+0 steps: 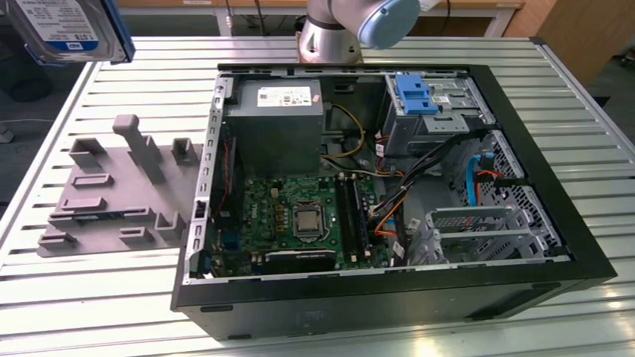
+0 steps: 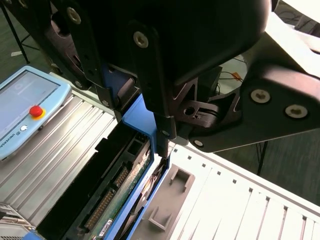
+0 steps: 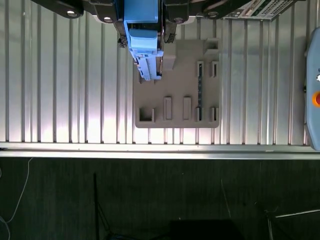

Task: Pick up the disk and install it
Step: 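Pick up the disk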

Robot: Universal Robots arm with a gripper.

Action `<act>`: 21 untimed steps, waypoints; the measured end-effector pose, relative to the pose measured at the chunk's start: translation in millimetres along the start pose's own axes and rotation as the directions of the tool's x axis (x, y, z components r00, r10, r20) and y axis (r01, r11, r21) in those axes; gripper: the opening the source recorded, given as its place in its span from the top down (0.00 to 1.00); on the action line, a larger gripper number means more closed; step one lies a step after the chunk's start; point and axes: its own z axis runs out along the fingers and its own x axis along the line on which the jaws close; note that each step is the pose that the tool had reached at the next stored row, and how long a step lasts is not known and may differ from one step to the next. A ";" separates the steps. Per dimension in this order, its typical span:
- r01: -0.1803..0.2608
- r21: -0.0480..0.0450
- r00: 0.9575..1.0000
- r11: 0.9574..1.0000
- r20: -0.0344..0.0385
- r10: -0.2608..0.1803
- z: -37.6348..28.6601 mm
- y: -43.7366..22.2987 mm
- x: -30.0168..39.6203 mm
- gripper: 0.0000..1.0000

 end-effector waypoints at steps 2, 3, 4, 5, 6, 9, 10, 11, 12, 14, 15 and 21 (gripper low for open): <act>0.000 0.000 1.000 1.000 0.000 0.000 0.0 -2.8 0.0 0.64; 0.000 0.000 1.000 1.000 0.000 0.000 0.0 -4.1 0.0 0.64; 0.000 0.000 1.000 1.000 0.000 0.000 0.0 -5.4 0.0 0.64; 0.000 0.000 1.000 1.000 0.000 0.000 -0.1 -6.7 -0.1 0.64; 0.000 0.000 1.000 1.000 0.000 0.000 -0.1 -7.8 0.0 0.64; 0.000 0.000 1.000 1.000 0.000 0.000 -0.1 -10.8 -0.1 0.64; 0.000 0.000 1.000 1.000 0.000 0.000 -0.1 -11.8 -0.1 0.64; 0.000 0.000 1.000 1.000 0.000 0.000 -0.1 -12.7 -0.1 0.64; 0.000 0.000 1.000 1.000 0.000 0.000 -0.2 -13.8 -0.1 0.64; 0.000 0.000 1.000 1.000 0.000 0.000 -0.2 -15.8 -0.1 0.64; 0.000 0.000 1.000 1.000 0.000 0.000 -0.2 -16.8 -0.1 0.64; 0.000 0.000 1.000 1.000 0.000 0.000 -0.2 -22.1 -0.1 0.64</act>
